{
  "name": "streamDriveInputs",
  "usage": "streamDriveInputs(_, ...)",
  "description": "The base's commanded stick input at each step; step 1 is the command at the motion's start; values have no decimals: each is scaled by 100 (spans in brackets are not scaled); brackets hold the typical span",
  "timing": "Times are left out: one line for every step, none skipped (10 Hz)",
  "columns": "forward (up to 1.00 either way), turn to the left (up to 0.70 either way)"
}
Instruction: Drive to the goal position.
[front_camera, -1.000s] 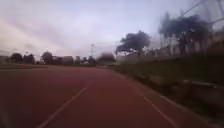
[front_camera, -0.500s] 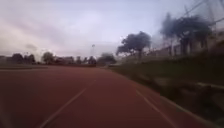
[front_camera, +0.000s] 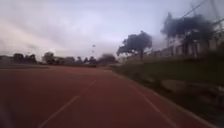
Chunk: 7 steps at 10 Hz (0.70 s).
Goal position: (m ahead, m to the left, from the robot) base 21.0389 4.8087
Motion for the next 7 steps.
streamDriveInputs(70, 0)
streamDriveInputs(70, 0)
streamDriveInputs(70, 0)
streamDriveInputs(70, 0)
streamDriveInputs(70, 0)
streamDriveInputs(70, 0)
streamDriveInputs(70, 0)
